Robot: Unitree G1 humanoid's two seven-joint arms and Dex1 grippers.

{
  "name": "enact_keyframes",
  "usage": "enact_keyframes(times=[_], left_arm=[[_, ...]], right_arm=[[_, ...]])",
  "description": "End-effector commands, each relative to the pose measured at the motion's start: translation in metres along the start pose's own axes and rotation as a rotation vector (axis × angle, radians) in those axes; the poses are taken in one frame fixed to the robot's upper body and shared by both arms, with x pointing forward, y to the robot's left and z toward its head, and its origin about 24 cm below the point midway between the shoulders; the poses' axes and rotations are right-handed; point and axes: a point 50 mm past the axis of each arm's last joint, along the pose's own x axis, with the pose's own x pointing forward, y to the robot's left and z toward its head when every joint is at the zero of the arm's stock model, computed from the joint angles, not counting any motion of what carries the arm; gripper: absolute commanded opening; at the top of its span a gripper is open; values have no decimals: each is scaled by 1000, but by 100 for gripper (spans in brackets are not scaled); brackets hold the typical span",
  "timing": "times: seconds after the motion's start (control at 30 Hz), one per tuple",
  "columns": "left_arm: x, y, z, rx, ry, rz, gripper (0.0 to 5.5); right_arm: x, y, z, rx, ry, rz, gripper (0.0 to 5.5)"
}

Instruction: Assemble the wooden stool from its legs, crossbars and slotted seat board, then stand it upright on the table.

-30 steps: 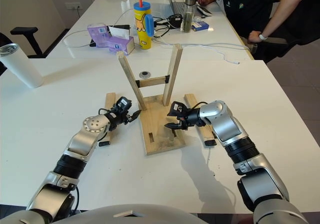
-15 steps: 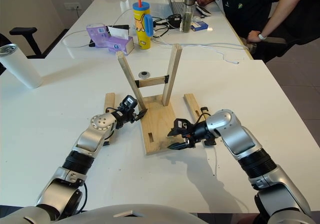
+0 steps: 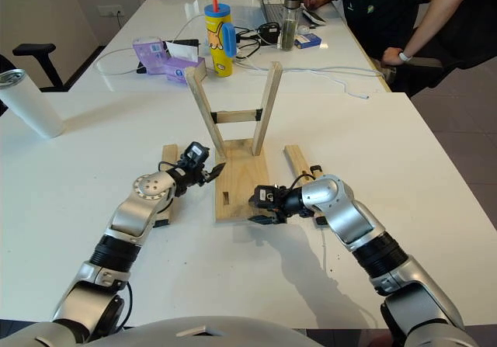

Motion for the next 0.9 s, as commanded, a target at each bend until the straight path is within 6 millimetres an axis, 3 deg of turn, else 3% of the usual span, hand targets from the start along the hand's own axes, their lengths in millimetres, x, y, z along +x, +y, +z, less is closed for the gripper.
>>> enact_keyframes(times=[0.03,0.23,0.67,0.83,0.9], left_arm=[[-10,9,1,-3,-1,37,321],[-17,11,7,-72,-47,56,321],[-24,9,-4,-110,-27,93,321],[-30,7,-8,-153,-33,113,321],[-33,7,-9,-184,-50,128,321]], right_arm=[[9,-4,-21,66,75,-94,249],[13,-13,-13,67,-9,-184,249],[28,-19,-6,122,-118,-262,249],[15,-32,15,154,-273,-347,249],[0,-41,30,218,-402,-401,249]])
